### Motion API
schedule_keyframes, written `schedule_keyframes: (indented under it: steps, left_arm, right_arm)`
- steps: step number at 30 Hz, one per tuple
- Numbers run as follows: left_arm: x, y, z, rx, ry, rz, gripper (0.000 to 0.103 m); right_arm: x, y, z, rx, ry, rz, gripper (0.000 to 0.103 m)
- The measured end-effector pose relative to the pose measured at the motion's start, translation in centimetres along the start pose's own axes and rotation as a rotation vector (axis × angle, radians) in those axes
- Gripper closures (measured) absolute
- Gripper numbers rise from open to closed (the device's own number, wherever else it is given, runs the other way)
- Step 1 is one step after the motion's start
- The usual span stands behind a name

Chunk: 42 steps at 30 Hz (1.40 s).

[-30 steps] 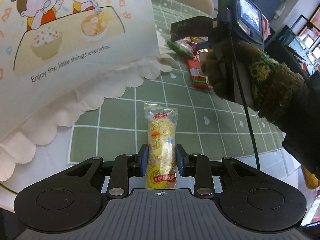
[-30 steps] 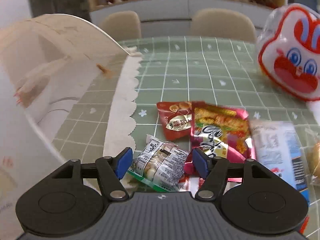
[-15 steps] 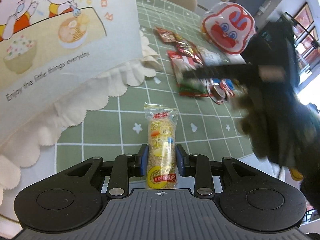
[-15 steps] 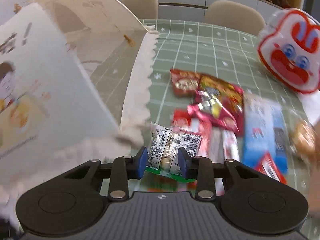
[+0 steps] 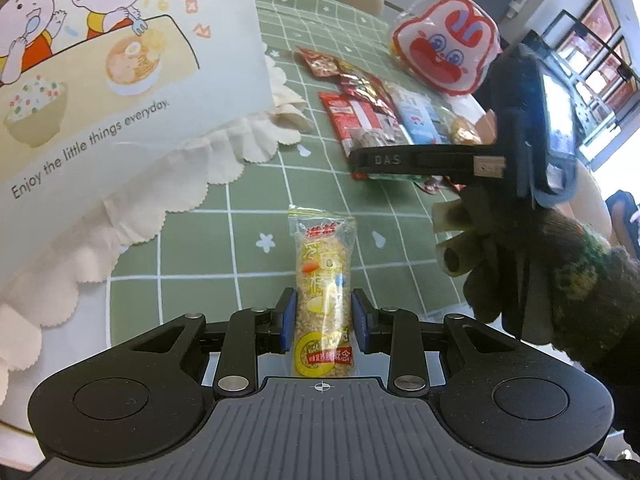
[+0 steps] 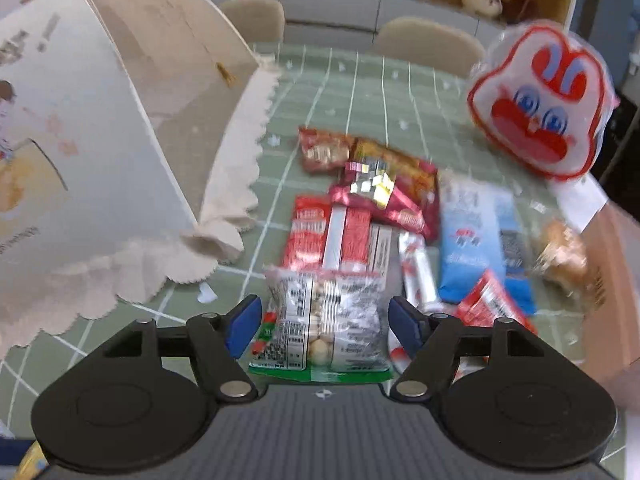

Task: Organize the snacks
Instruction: 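Carry both snacks to the pink box and open both tools inside it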

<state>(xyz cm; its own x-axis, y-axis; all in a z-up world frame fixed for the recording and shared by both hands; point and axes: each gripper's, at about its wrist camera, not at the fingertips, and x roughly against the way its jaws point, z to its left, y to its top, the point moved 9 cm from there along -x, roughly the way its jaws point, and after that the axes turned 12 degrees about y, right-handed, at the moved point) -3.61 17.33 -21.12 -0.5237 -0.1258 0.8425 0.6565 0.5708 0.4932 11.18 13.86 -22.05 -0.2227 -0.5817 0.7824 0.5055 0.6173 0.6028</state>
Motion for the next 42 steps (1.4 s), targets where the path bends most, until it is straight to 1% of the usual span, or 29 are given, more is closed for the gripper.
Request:
schedule_keyframes:
  steps: [1,3,5,8,9,13,15,17,19,20,22,23,25,27,29,31,33,35,38,40,42]
  left_arm:
    - [0.1,-0.2,-0.2,-0.007,-0.005,0.005,0.069]
    - [0.2,-0.5,-1.0,-0.033,-0.028,0.024,0.069]
    - [0.2,-0.7,-2.5,-0.081,-0.066,0.046,0.069]
    - [0.3,-0.6,-6.3,-0.167,-0.166,0.076,0.069]
    - [0.4,-0.6,-7.8,-0.199,-0.205,0.082,0.069]
    - [0.9,0.8,-15.2,-0.303,-0.364,0.092,0.069]
    - [1.6,2.2,-19.0,-0.355,-0.416,0.054,0.069]
    - [2.4,4.5,-23.0,-0.400,-0.463,-0.008,0.069]
    - [2.5,7.3,-26.9,-0.421,-0.489,-0.073,0.069]
    - [2.2,8.4,-28.4,-0.422,-0.488,-0.087,0.069]
    - [0.3,10.7,-31.9,-0.425,-0.483,-0.087,0.069]
    - [-1.3,11.7,-33.7,-0.430,-0.458,-0.093,0.069]
    - [-4.5,13.0,-36.1,-0.459,-0.378,-0.108,0.069]
    - [-8.0,13.4,-38.1,-0.474,-0.299,-0.086,0.069]
    - [-11.5,13.2,-39.0,-0.468,-0.216,-0.045,0.069]
    - [-13.9,12.8,-39.3,-0.467,-0.155,-0.029,0.069]
    - [-14.9,12.7,-40.0,-0.477,-0.127,-0.041,0.069]
    - [-14.8,12.9,-39.8,-0.485,-0.103,-0.062,0.069]
    - [-14.0,14.1,-40.5,-0.484,-0.115,-0.098,0.069]
    - [-13.0,14.4,-40.4,-0.487,-0.126,-0.105,0.069]
    - [-12.0,14.7,-39.6,-0.488,-0.118,-0.119,0.069]
  right_arm:
    - [0.3,-0.4,-0.2,-0.046,0.034,0.011,0.045]
    - [2.1,-0.9,-0.4,-0.096,0.070,-0.006,0.046]
    - [5.4,-1.9,-0.8,-0.099,0.063,-0.036,0.047]
    - [10.4,-3.7,-2.6,-0.118,0.026,-0.062,0.046]
    - [12.3,-4.3,-3.5,-0.125,-0.004,-0.074,0.046]
    - [19.9,-7.1,-8.9,-0.199,-0.184,-0.135,0.046]
    - [23.2,-8.5,-11.6,-0.258,-0.275,-0.164,0.046]
    - [26.0,-9.9,-14.0,-0.309,-0.360,-0.195,0.046]
    - [27.7,-11.0,-16.0,-0.356,-0.395,-0.228,0.046]
    - [28.1,-11.4,-16.9,-0.382,-0.403,-0.236,0.046]
    - [28.4,-12.7,-18.4,-0.449,-0.406,-0.248,0.046]
    - [28.2,-13.2,-18.9,-0.475,-0.399,-0.257,0.046]
    - [27.6,-14.1,-19.5,-0.513,-0.382,-0.262,0.046]
    - [26.8,-14.7,-19.6,-0.532,-0.349,-0.258,0.046]
    - [25.8,-15.1,-20.0,-0.530,-0.325,-0.245,0.046]
    - [25.7,-15.8,-20.4,-0.521,-0.316,-0.245,0.046]
    - [26.1,-16.3,-20.8,-0.523,-0.308,-0.255,0.046]
    - [25.8,-16.2,-22.1,-0.536,-0.295,-0.264,0.046]
    - [25.4,-15.8,-24.2,-0.522,-0.287,-0.266,0.046]
    - [25.0,-14.6,-25.5,-0.489,-0.284,-0.278,0.046]
    - [24.8,-12.8,-27.0,-0.457,-0.277,-0.306,0.046]
